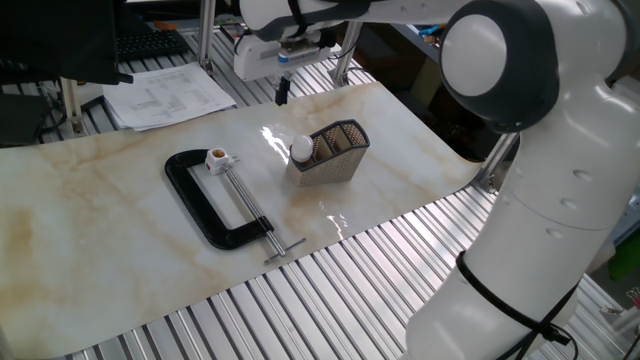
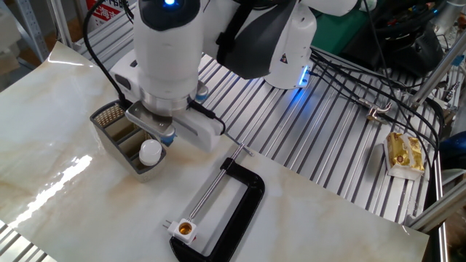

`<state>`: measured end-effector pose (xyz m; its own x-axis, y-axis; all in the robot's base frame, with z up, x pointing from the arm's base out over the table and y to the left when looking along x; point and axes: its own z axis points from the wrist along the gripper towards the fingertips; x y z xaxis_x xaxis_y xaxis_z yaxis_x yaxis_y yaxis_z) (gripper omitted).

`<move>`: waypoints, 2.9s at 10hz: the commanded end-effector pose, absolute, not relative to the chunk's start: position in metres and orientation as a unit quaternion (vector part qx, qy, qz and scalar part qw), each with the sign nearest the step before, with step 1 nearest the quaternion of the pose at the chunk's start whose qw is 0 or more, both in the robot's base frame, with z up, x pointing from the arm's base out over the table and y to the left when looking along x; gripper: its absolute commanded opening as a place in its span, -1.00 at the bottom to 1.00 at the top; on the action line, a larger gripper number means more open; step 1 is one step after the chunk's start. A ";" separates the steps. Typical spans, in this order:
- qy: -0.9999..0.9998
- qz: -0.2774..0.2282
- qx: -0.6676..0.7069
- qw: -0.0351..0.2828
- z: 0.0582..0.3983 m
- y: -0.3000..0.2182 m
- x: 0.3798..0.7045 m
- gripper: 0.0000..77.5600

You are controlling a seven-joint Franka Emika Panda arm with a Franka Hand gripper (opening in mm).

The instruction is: Install the light bulb by rotating it

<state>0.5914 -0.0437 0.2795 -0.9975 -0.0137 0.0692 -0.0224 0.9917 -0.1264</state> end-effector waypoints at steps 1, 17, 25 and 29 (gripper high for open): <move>-0.996 0.075 -0.012 0.036 0.281 -0.044 0.592 -1.00; -0.995 0.093 -0.010 0.028 0.234 -0.070 0.620 -1.00; -0.995 0.093 -0.010 0.028 0.234 -0.070 0.620 1.00; -0.995 0.093 -0.010 0.028 0.234 -0.070 0.620 1.00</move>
<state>0.6222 -0.0678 0.2350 -0.9978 0.0085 0.0653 -0.0033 0.9840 -0.1782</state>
